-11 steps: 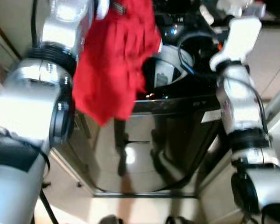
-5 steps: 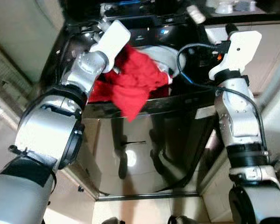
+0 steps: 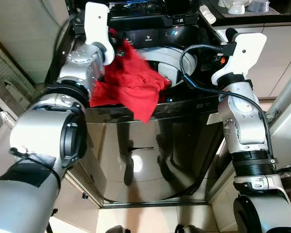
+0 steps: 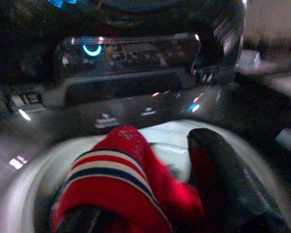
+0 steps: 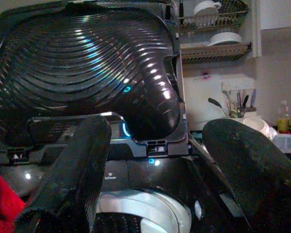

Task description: Clothes washing

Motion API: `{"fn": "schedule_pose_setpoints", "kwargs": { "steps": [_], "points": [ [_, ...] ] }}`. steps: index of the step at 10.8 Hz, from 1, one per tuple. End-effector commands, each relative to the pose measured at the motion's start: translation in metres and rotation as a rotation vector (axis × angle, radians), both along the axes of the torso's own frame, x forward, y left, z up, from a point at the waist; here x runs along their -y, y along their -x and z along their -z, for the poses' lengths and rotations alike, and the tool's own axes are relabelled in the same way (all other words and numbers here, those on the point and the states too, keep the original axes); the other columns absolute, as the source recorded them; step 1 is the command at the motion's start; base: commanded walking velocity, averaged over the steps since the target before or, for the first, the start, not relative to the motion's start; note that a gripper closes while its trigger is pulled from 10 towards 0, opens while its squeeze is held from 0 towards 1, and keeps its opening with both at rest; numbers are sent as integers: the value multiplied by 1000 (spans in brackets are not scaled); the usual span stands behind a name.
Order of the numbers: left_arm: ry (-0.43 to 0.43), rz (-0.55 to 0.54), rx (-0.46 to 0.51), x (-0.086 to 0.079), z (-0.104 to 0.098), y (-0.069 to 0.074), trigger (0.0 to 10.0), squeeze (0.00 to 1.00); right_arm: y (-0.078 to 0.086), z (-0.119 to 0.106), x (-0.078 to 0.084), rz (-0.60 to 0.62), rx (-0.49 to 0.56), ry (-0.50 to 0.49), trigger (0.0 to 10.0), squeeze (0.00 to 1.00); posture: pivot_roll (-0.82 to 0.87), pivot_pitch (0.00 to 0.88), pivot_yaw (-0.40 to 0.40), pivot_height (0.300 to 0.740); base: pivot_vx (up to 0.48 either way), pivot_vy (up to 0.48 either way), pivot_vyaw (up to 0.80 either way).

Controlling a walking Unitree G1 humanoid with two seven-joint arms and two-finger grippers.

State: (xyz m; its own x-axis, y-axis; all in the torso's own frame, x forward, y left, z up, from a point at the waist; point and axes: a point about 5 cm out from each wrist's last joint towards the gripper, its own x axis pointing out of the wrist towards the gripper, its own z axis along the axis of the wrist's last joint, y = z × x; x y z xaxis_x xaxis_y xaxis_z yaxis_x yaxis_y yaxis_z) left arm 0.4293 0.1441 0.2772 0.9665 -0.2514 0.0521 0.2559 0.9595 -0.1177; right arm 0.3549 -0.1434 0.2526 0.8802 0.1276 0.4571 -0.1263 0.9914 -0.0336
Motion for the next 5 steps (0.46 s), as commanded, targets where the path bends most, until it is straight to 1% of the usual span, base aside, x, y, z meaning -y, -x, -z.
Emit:
{"fn": "schedule_pose_setpoints", "kwargs": {
  "steps": [1, 2, 4, 5],
  "points": [
    [156, 11, 45, 1, -26, -1, 10000, 1000, 0, 3, -3, -19, -19, -13, 10000, 0, -209, 1, 69, 740, 0, 0, 0],
    [256, 0, 33, 0, -30, -1, 10000, 1000, -1, 5, -7, -36, -34, -26, 10000, 0, -201, 0, 66, 740, 0, 0, 0],
    [132, -57, 30, -4, -20, -1, 10000, 1000, -1, 9, -12, -63, -58, -61, 10000, 0, -200, 0, 71, 740, 0, 0, 0],
    [-12, -15, 131, -3, -22, 2, 10000, 1000, -2, 16, -13, -71, -96, -99, 10000, 0, -186, 0, 69, 740, 0, 0, 0]
  ]
}}
